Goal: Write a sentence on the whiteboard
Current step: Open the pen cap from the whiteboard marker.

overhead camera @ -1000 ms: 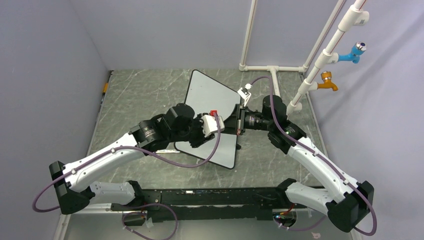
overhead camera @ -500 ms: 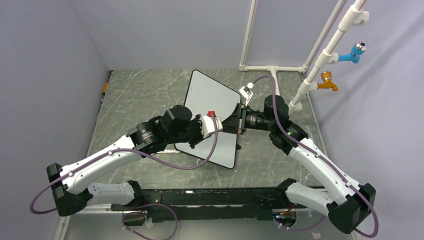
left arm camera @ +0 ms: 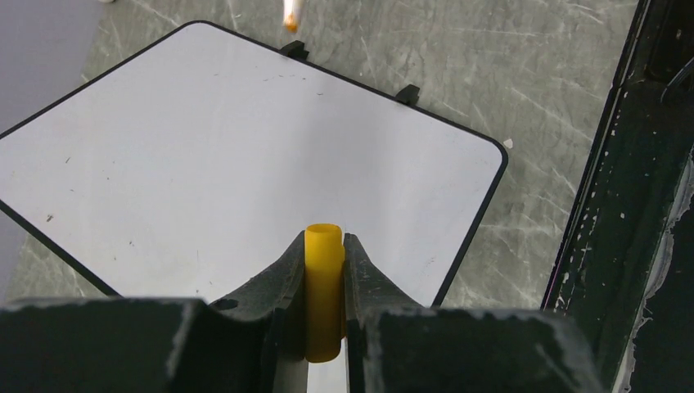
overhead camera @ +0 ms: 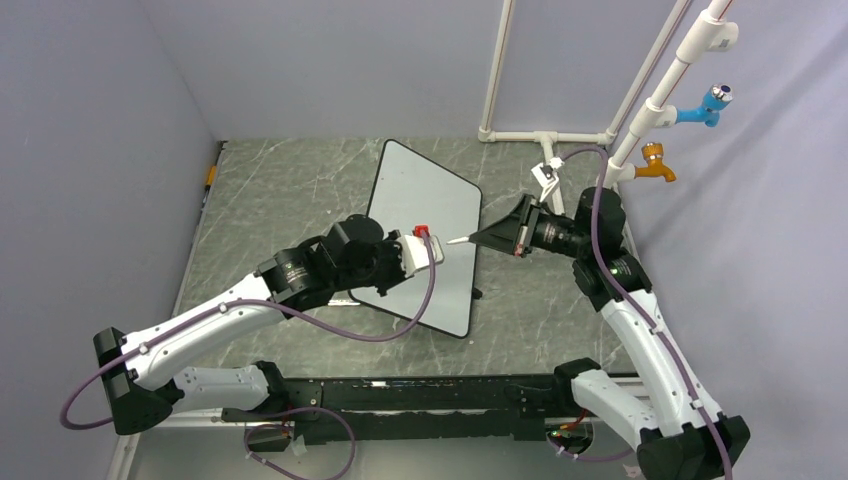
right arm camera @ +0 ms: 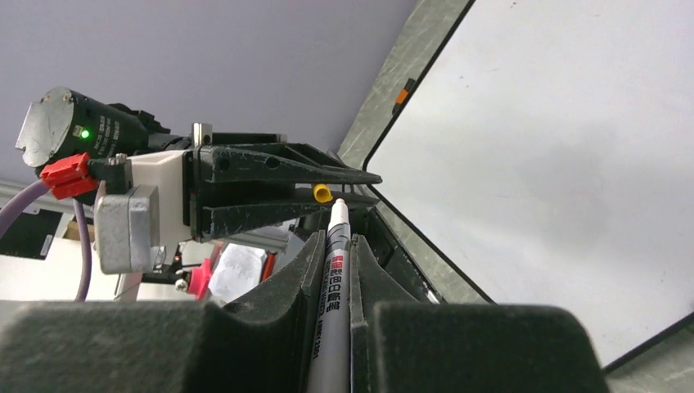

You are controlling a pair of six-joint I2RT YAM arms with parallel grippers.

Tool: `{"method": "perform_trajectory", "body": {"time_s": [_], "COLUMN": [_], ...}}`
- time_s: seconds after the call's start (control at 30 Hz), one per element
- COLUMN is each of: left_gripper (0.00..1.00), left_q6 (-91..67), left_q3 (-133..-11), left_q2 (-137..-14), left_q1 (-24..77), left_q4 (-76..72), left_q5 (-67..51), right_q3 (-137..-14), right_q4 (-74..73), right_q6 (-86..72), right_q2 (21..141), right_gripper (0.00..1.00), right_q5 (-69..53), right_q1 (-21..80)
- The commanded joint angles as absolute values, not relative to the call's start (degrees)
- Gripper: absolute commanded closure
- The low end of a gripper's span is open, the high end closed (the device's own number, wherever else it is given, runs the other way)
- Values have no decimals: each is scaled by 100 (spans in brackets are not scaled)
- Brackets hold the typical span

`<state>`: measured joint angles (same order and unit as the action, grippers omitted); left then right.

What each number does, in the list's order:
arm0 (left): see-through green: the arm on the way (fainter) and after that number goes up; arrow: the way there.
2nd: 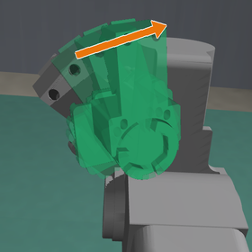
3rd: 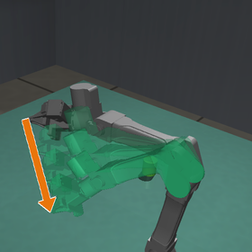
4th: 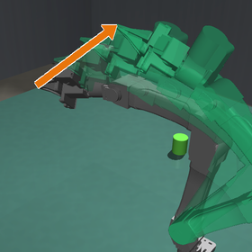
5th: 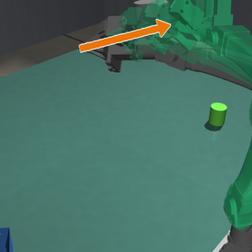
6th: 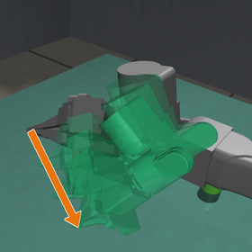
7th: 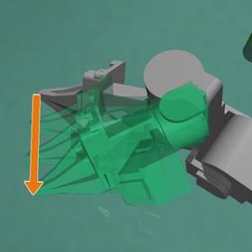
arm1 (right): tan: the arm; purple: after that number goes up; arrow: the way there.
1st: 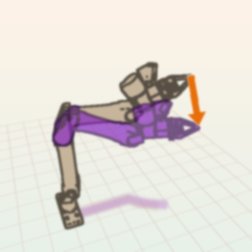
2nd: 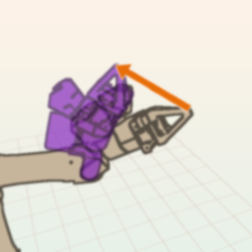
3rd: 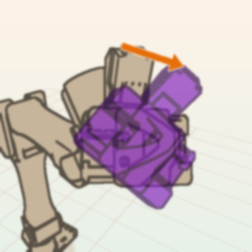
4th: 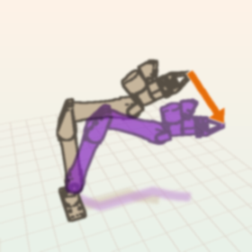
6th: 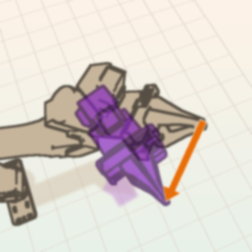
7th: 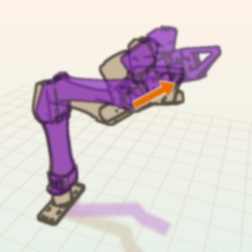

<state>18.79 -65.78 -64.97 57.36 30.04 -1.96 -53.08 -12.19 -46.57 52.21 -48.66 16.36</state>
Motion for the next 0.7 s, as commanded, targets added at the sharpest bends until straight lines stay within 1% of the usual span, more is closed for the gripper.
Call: {"method": "perform_trajectory", "body": {"time_s": [0.0,0.07,0.17,0.27,0.43,0.53,0.67], "left_gripper": [100,100,100,100,100,100,100], "left_q6": [1902,1785,1346,618,-956,-1947,-2692], "left_q3": [-6636,-6637,-6537,-6324,-5772,-5346,-4626], "left_q2": [-6435,-6439,-6320,-6064,-5451,-5091,-4719], "left_q1": [5742,5746,5688,5531,5129,4289,3071], "left_q4": [3049,3063,3091,3209,3723,4080,4153], "left_q5": [-35,66,555,914,1894,2181,1931], "right_q3": [-5330,-5282,-5282,-5349,-5249,-5176,-5093], "right_q4": [-1559,-1613,-1856,-2287,-2501,-2548,-2573], "right_q6": [-4375,-4324,-4082,-3708,-3373,-3229,-3133], "right_q2": [5030,4960,4855,4754,4614,4567,4535], "right_gripper": [100,100,100,100,100,100,100], "right_q5": [-5434,-5461,-5220,-4762,-4195,-3921,-3525], "right_q1": [1353,1283,1237,1236,1232,1233,1239]}}
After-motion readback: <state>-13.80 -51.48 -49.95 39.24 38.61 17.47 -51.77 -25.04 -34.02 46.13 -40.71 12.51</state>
